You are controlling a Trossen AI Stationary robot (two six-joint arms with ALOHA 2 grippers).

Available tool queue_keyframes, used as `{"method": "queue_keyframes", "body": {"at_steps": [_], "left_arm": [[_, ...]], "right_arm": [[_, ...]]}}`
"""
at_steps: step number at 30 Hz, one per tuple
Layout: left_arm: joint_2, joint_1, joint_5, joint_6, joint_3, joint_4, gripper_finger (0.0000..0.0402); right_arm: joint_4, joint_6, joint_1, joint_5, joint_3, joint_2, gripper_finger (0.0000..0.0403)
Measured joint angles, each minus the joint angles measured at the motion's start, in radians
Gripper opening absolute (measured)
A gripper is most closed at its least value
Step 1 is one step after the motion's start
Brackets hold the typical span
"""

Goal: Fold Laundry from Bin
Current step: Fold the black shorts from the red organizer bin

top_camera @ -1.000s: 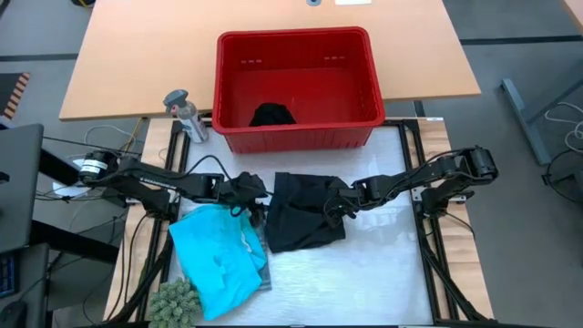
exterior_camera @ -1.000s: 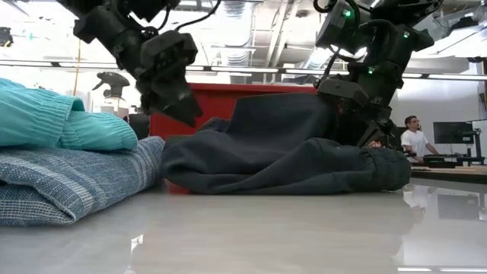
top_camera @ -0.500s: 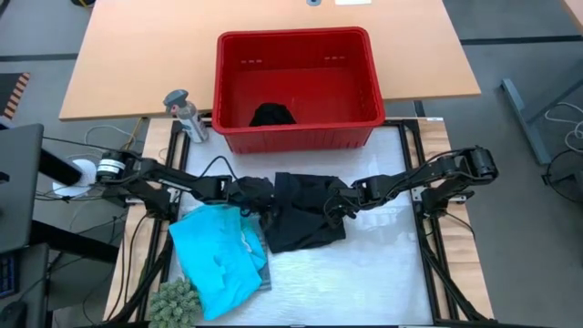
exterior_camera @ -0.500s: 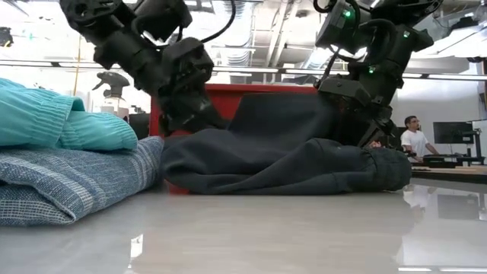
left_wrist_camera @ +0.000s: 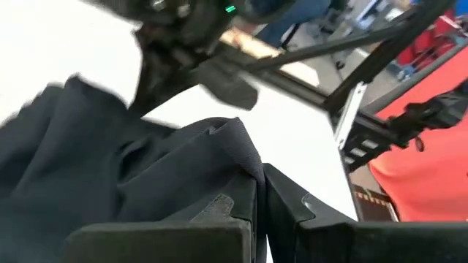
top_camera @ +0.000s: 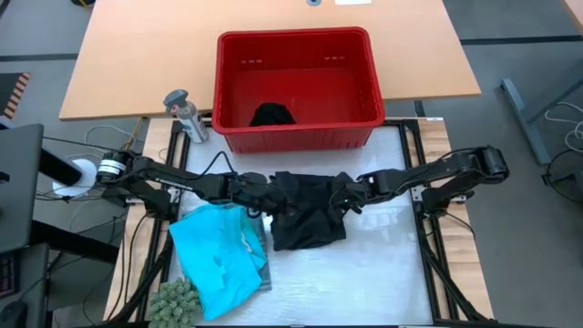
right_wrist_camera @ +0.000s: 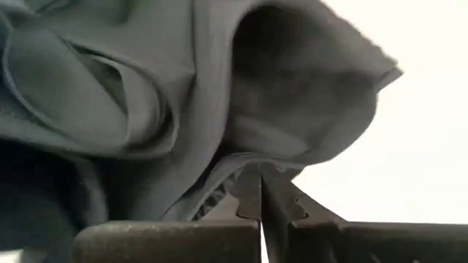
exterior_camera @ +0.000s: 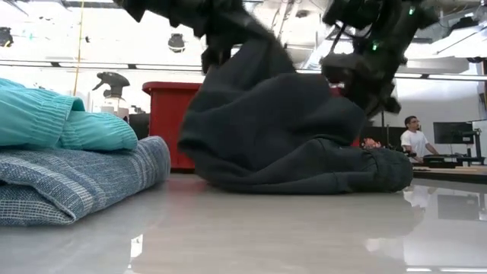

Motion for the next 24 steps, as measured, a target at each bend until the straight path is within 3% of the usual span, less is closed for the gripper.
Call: {"method": "queue_keyframes", "body": {"at_steps": [6, 13, 18, 24], "left_arm": [[0.044, -0.025, -0.013, 0.049, 0.068, 0.013, 0.0], [0.171, -0.036, 0.212, -0.035, 0.094, 0.041, 0.0], [0.261, -0.037, 0.358, -0.08, 0.108, 0.225, 0.0012], [0.283, -0.038, 0.417, -0.052, 0.122, 0.27, 0.0059]], "right_arm": [[-0.082, -0.003, -0.002, 0.096, 0.029, -0.107, 0.0021], [-0.083, -0.012, -0.014, 0.123, 0.03, -0.157, 0.0021], [-0.034, -0.07, -0.011, 0.122, 0.03, -0.14, 0.0026], [0.069, -0.252, -0.011, 0.103, 0.029, -0.134, 0.0036]]}}
